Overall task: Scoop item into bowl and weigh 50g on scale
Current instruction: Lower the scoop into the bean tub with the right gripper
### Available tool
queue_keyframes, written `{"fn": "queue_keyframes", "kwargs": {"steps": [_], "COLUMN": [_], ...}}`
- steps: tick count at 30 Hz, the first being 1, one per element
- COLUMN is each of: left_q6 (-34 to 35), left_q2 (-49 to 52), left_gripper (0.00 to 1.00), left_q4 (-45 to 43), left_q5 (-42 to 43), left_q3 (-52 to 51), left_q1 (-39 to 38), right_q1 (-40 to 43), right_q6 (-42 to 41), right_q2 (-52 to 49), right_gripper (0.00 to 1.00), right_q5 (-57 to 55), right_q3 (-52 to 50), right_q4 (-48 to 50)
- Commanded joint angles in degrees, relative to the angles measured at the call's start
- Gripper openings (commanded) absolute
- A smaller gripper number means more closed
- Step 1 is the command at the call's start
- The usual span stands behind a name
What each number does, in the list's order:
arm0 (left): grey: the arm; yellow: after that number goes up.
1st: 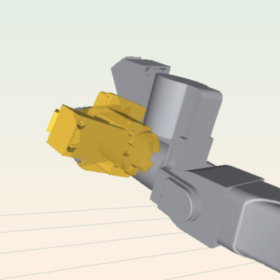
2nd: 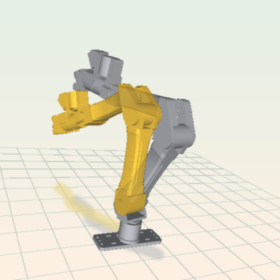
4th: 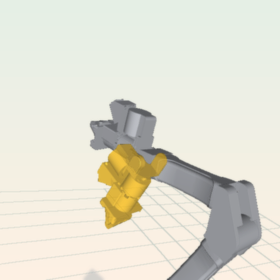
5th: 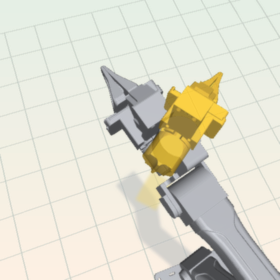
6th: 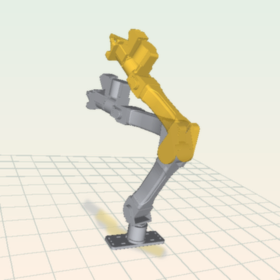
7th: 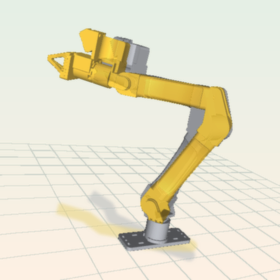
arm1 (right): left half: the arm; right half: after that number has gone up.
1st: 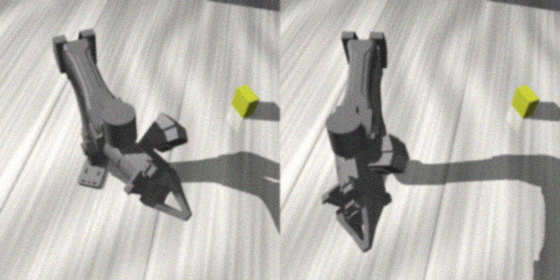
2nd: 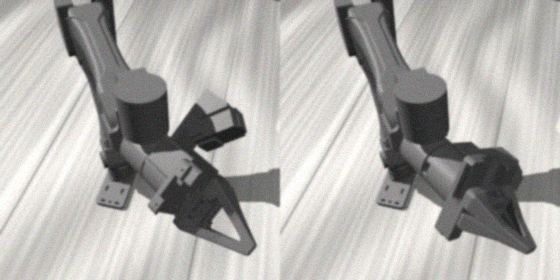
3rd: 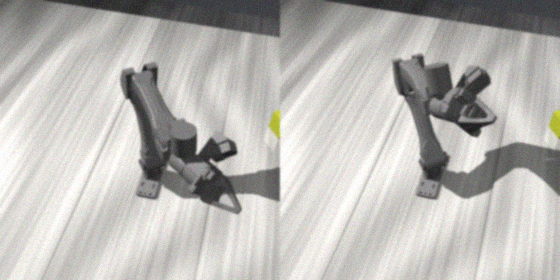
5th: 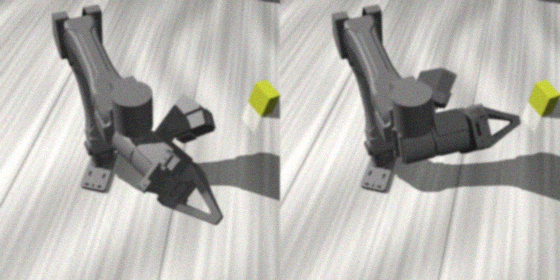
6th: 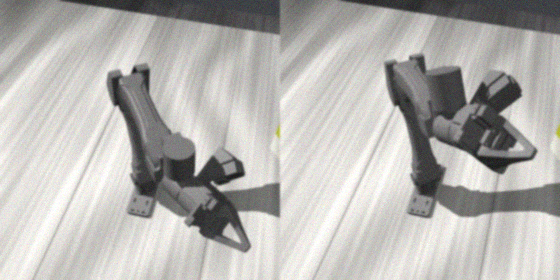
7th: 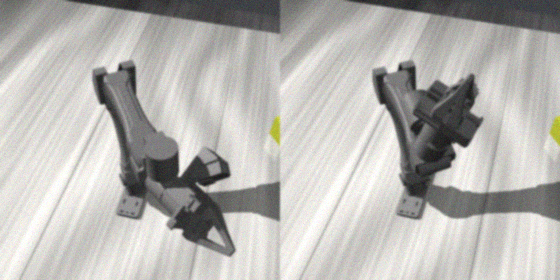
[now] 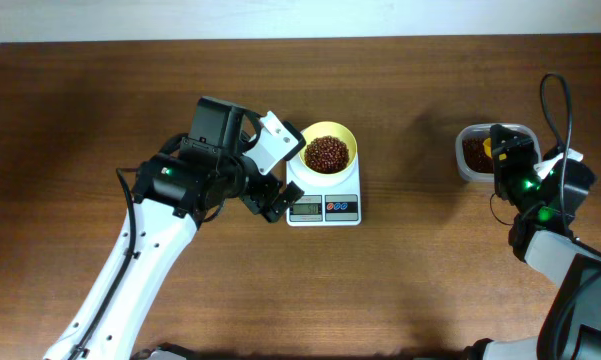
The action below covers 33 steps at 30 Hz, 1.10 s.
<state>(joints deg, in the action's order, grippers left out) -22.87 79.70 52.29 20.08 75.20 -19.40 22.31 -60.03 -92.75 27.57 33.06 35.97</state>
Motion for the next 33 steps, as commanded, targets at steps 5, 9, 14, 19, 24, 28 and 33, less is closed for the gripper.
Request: {"fn": "queue_keyframes", "kwargs": {"steps": [5,9,14,19,24,28,33], "left_q6": [0.3,0.3,0.3,0.3,0.3,0.3,0.3], "left_q2": [-1.0,-1.0,-1.0,-1.0,-1.0,-1.0,-1.0], "left_gripper": [0.99,0.99,0.99,0.99,0.99,0.99,0.99], "left_q4": [-0.1,-0.1,-0.1,-0.1,-0.1,-0.1,-0.1], "left_q5": [0.0,0.0,0.0,0.0,0.0,0.0,0.0], "left_q3": [-0.2,-0.2,-0.2,-0.2,-0.2,-0.2,-0.2], "left_q1": [0.0,0.0,0.0,0.0,0.0,0.0,0.0], "right_q1": [0.0,0.0,0.0,0.0,0.0,0.0,0.0], "right_q6": [0.6,-0.3,-0.3,-0.5,-1.2,-2.6,-5.0], "right_q2": [-2.3,-2.3,-2.3,-1.6,0.6,1.1,1.1], "right_gripper": [0.86,0.51,0.42,0.45,0.46,0.52,0.66], "right_q5": [-0.8,-0.4,0.3,0.7,0.8,1.8,3.5], "right_q3": [-1.7,-1.7,-1.7,-1.5,-1.5,-1.2,-1.2], "right_q4": [0.0,1.0,2.0,2.5,2.5,2.6,2.7]}}
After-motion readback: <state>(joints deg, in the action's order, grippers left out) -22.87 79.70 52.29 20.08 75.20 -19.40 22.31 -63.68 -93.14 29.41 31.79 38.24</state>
